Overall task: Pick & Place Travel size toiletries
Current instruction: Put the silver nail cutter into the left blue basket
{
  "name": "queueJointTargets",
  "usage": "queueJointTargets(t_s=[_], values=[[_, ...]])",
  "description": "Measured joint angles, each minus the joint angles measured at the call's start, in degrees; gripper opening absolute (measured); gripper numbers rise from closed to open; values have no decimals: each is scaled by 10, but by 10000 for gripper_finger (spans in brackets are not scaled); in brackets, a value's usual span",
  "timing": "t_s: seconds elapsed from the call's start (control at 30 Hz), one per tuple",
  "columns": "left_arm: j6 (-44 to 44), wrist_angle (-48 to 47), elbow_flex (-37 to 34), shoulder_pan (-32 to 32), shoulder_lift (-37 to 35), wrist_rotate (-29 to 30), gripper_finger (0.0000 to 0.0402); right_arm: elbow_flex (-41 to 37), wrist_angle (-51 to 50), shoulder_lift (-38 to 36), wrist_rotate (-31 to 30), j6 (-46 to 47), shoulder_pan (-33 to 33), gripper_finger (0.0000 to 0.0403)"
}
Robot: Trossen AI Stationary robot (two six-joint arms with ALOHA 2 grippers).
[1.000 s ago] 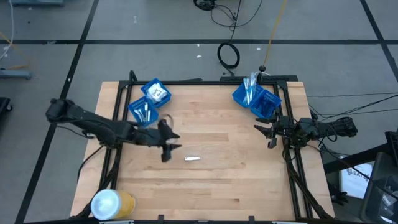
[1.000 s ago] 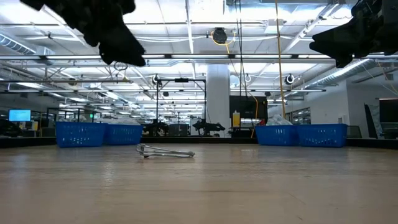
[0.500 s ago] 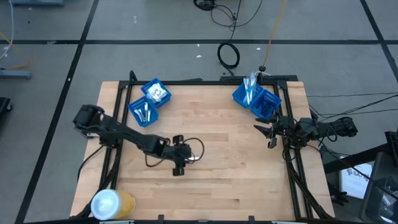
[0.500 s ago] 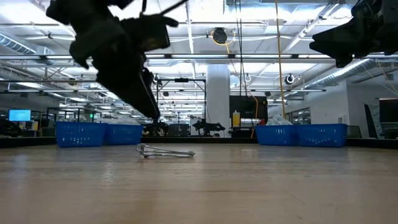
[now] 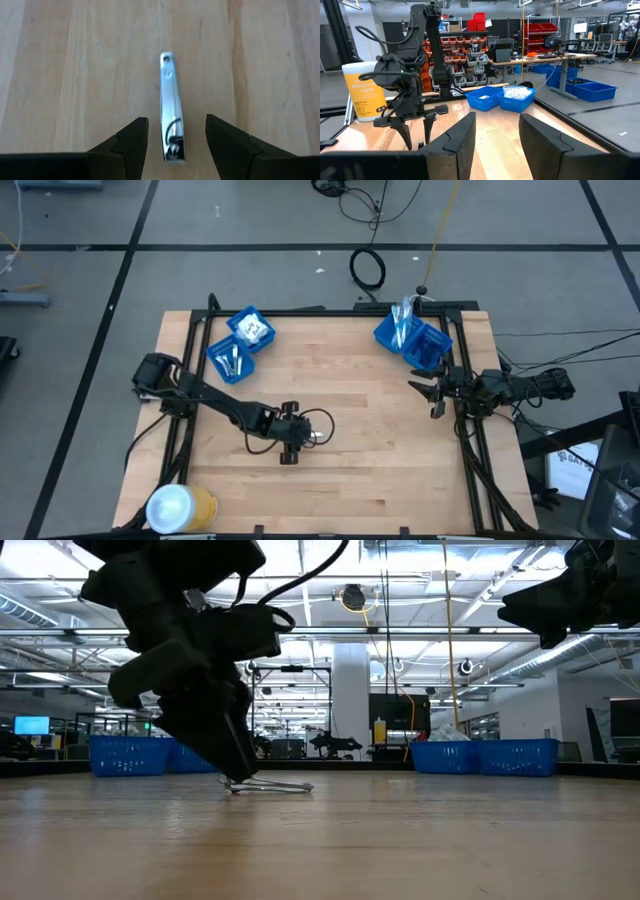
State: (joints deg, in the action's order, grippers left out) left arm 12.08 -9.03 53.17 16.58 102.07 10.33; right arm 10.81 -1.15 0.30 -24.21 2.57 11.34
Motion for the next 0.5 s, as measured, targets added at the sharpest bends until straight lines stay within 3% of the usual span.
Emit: queueJointTargets(t_s=[0.37, 0.5], values=[[24, -14, 2, -13, 27, -1, 194, 0, 0, 0, 0, 0, 0, 139], [36, -22, 2, -20, 31, -24, 169, 0, 0, 0, 1, 0, 0, 139]])
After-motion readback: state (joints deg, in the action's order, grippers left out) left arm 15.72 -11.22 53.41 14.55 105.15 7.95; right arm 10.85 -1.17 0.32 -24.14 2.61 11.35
